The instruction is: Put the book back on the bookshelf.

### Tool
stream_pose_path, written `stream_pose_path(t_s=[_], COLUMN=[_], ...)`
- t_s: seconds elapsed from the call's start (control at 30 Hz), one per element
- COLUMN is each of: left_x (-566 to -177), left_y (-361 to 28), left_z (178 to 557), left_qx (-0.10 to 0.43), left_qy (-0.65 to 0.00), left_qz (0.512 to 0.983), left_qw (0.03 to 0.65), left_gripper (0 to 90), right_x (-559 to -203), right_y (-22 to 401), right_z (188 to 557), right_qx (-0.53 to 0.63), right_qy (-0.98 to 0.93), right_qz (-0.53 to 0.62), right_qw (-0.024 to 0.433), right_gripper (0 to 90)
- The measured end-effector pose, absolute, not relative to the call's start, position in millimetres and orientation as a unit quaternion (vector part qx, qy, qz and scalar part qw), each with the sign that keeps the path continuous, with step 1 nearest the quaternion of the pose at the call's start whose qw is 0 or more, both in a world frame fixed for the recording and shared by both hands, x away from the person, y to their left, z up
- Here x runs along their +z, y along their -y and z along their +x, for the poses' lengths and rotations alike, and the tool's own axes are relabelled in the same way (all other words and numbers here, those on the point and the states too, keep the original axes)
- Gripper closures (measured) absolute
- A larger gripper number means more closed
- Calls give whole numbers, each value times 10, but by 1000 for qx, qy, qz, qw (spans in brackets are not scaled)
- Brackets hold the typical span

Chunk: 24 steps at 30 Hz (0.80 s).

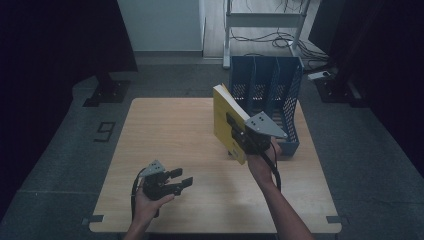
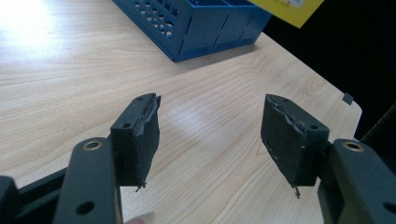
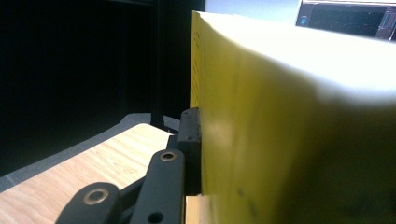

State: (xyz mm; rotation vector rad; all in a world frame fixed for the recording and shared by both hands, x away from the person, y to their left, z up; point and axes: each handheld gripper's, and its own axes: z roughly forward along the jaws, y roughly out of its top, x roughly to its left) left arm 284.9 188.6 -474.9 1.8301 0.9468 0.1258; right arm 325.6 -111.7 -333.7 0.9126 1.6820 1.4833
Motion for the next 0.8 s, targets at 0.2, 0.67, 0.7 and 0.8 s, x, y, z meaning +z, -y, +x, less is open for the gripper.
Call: stream_pose_path(t_s=[0.2, 0.67, 0.7, 0.8], left_x=[-4732, -4759, -4763, -4766], left_y=[-1890, -1857, -1853, -1855], left_z=[2830, 2828, 2829, 2831], left_qx=[57, 67, 67, 67], left_qy=[-389, -388, -387, -388], left_qz=[755, 763, 764, 764], left_qw=[525, 512, 512, 512], left_gripper=[374, 371, 371, 371], right_x=[-3321, -3230, -3224, -3221], right_y=[1155, 1217, 1237, 1260], right_z=[3284, 3387, 3398, 3411], right_qx=[574, 579, 579, 579], right_qy=[-646, -632, -631, -628], right_qz=[354, 360, 362, 366], right_qw=[356, 368, 368, 369], right_gripper=[745, 745, 744, 744])
